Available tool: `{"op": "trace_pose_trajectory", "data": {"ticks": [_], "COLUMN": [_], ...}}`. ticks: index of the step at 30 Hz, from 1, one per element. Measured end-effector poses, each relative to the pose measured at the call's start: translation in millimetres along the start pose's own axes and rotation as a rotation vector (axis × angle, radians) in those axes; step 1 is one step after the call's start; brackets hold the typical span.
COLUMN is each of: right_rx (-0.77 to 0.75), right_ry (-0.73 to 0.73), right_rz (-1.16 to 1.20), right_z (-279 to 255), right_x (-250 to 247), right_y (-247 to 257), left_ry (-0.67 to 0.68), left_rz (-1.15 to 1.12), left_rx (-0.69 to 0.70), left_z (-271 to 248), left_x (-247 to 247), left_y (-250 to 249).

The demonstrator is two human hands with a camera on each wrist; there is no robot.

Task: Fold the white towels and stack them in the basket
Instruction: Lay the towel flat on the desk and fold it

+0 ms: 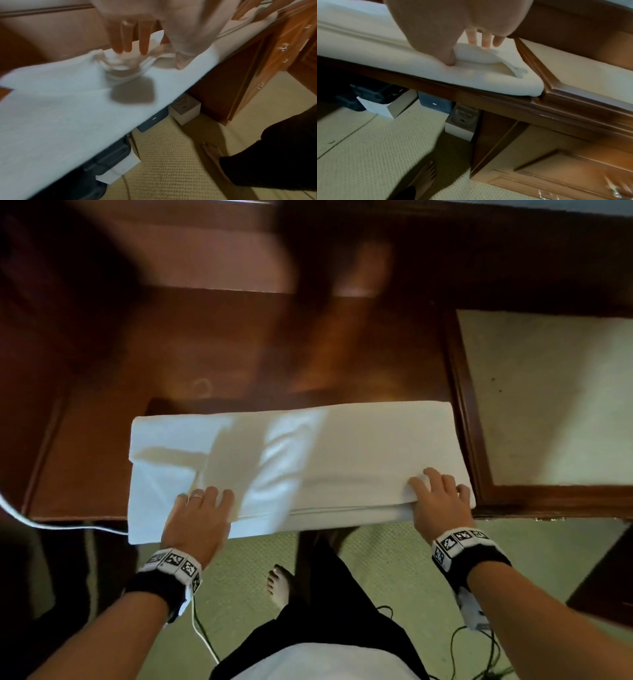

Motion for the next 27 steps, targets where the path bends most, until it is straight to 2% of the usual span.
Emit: {"op": "trace_pose_trajectory", "data": {"ticks": [2, 4, 8, 10, 12, 13, 14, 17, 19, 21, 24, 27], "right_rx": [-0.112, -0.169, -0.217, -0.22, -0.21, -0.212, -0.213, -0.283, -0.331, -0.29, -0.184, -0.144], "right_ry": [0.01, 0.047, 0.067, 0.014, 0.007, -0.004, -0.028, -0.167, -0.151, -0.088, -0.092, -0.134], "right_rz": [0.03, 0.089, 0.175, 0.212, 0.248, 0.286, 0.331, 0.386, 0.292, 0.217, 0.197, 0.212], "right_z": [4.6, 14.1, 57.4, 91.2, 120.7, 129.8, 134.7, 119.4, 104.2, 100.5, 100.8, 94.7], "right_x": [7.9, 12.1, 9.6, -9.3, -32.5, -44.7, -54.8, -60.6, -38.7, -18.6, -11.6, -5.1], "right_y": [7.3, 10.5, 6.5, 1.1, -5.1, -9.1, -13.1, -22.0, -21.8, -23.2, -24.5, -27.7], "left_ry": [0.018, 0.08, 0.123, 0.083, 0.151, 0.178, 0.138, -0.018, -0.013, 0.012, -0.005, -0.054], "left_rz": [-0.014, -0.065, -0.072, -0.129, -0.217, -0.266, -0.322, -0.383, -0.328, -0.285, -0.283, -0.189], "left_rx": [0.099, 0.122, 0.078, 0.03, -0.031, -0.033, -0.014, 0.065, 0.067, 0.048, 0.0, 0.071], "left_z": [5.6, 16.1, 59.0, 92.6, 124.5, 134.5, 139.1, 122.2, 104.7, 97.3, 92.1, 82.7], "left_x": [7.8, 12.6, 1.4, -14.1, -27.6, -32.2, -38.2, -41.9, -25.2, -11.7, -9.1, -5.7], "left_y": [-13.2, -16.8, -8.6, 6.5, 20.9, 24.5, 25.5, 20.3, 11.8, 2.6, -2.0, -4.9]}}
Point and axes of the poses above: each hand's wrist, its own z-axis towards the middle knuckle, its own x-axis out of the palm, y = z × x, the point moved 7 cm from there along z, towards the middle knuckle, and after that the axes turned 8 degrees about y, right-handed, at the moved point
